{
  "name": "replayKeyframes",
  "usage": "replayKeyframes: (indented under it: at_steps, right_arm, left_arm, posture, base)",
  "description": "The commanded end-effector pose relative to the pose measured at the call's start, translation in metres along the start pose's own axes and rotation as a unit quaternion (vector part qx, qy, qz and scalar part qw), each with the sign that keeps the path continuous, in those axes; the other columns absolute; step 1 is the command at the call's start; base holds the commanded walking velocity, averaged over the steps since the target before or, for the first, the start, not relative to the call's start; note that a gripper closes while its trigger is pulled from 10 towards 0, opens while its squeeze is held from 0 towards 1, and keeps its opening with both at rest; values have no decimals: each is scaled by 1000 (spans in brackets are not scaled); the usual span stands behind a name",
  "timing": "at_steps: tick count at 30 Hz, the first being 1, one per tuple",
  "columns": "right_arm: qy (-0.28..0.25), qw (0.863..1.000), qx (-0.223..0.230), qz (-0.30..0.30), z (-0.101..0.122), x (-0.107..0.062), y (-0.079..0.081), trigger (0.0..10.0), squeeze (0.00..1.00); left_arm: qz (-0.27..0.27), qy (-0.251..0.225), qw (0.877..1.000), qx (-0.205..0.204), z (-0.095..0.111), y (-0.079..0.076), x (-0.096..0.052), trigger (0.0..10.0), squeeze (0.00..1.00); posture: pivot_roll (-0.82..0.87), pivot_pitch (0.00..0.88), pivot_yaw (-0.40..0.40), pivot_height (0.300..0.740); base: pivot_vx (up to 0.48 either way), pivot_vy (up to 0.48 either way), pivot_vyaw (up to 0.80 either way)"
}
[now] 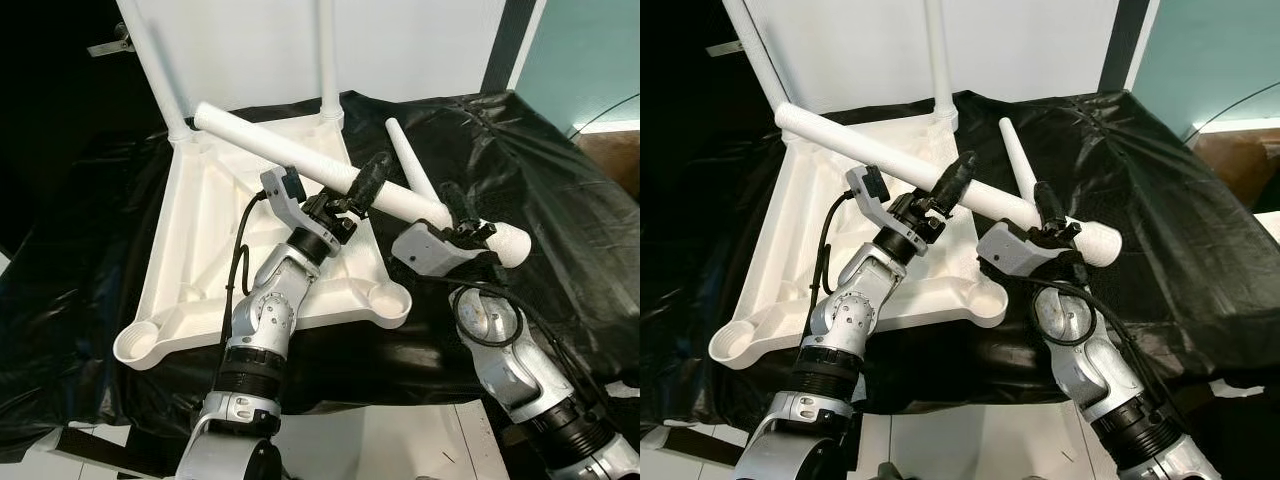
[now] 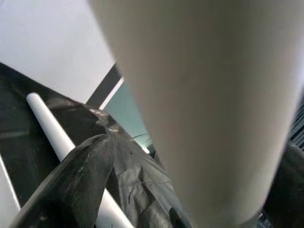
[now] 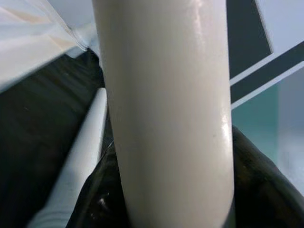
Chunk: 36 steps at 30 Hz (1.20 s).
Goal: Building children table
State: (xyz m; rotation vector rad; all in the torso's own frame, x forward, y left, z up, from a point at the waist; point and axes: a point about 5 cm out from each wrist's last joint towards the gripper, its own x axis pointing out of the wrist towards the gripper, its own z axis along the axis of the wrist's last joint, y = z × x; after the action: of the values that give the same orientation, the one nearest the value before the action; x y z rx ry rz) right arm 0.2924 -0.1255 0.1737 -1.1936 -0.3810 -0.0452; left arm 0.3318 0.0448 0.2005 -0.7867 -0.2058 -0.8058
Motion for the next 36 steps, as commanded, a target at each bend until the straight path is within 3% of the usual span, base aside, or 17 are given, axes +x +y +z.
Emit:
replayKeyframes:
  at_steps: [1,5,6,7,8,12,13,14,24,25,27,28,29,31,32,35,36]
  right_arm:
    - [-71,997,-24,10,15,-13,16,0,0]
    - [-74,997,-35,-15,12,-18,18,0,0]
    - [-74,996,-37,-23,12,-19,18,0,0]
    - [-74,996,-37,-23,12,-19,18,0,0]
    - [-74,996,-40,-29,11,-20,19,0,0]
    - [-67,997,-32,-28,10,-22,23,353,0]
    - [-64,997,-21,-25,10,-23,25,8510,0]
    - [-63,998,-14,-24,10,-23,26,10000,0]
    - [-69,996,-14,-46,10,-19,22,10000,0]
    - [-70,996,-11,-48,10,-18,21,10000,886]
    - [-70,996,-11,-48,10,-18,21,10000,886]
    - [-52,997,34,-38,10,-17,20,10000,1000]
    - [-52,997,34,-38,10,-17,20,10000,1000]
    - [1,987,160,-5,9,-13,20,10000,1000]
    - [13,980,199,-10,10,-9,13,10000,435]
    - [23,972,234,-21,11,-6,6,10000,435]
    - [48,959,279,-11,8,-1,2,10000,0]
  left_arm:
    - [7,1,1000,3,1,0,4,10000,0]
    - [11,1,1000,1,1,1,3,10000,0]
    - [12,0,1000,-1,2,2,3,4980,0]
    - [12,0,1000,-1,2,2,3,4980,0]
    - [8,-7,1000,-6,2,1,2,0,0]
    - [-4,-18,1000,-13,4,0,1,0,0]
    - [-11,-22,1000,-14,5,-1,1,0,0]
    - [-16,-24,999,-15,5,-2,1,0,0]
    - [-29,-26,999,-16,6,-4,2,0,0]
    - [-29,-27,999,-16,6,-5,2,0,0]
    - [-29,-27,999,-16,6,-5,2,0,0]
    - [-31,-28,999,-17,6,-5,1,0,0]
    - [-31,-28,999,-17,6,-5,1,0,0]
    - [-33,-29,999,-17,6,-6,0,0,0]
    - [-33,-29,999,-17,6,-6,0,0,0]
    - [-33,-29,999,-17,6,-6,0,0,0]
    - [-34,-30,999,-18,6,-6,0,0,0]
  posture:
    - [-131,28,77,740]
    - [-130,27,77,740]
    - [-130,27,77,740]
    - [-130,27,77,740]
    - [-130,27,78,740]
    - [-134,22,80,740]
    - [-134,21,81,740]
    - [-138,19,83,740]
    - [-139,16,80,740]
    - [-138,17,79,740]
    - [-138,17,79,740]
    - [-137,16,78,740]
    - [-137,16,78,740]
    - [-137,15,76,740]
    - [-136,17,76,740]
    - [-136,17,76,740]
    - [-140,19,76,740]
  base:
    - [0,0,0]
    - [0,0,0]
    - [0,0,0]
    - [0,0,0]
    - [0,0,0]
    - [0,0,0]
    - [0,0,0]
    - [0,0,0]
    - [0,0,0]
    - [0,0,0]
    - [0,0,0]
    - [0,0,0]
    - [0,0,0]
    - [0,0,0]
    - [0,0,0]
    - [0,0,0]
    - [0,0,0]
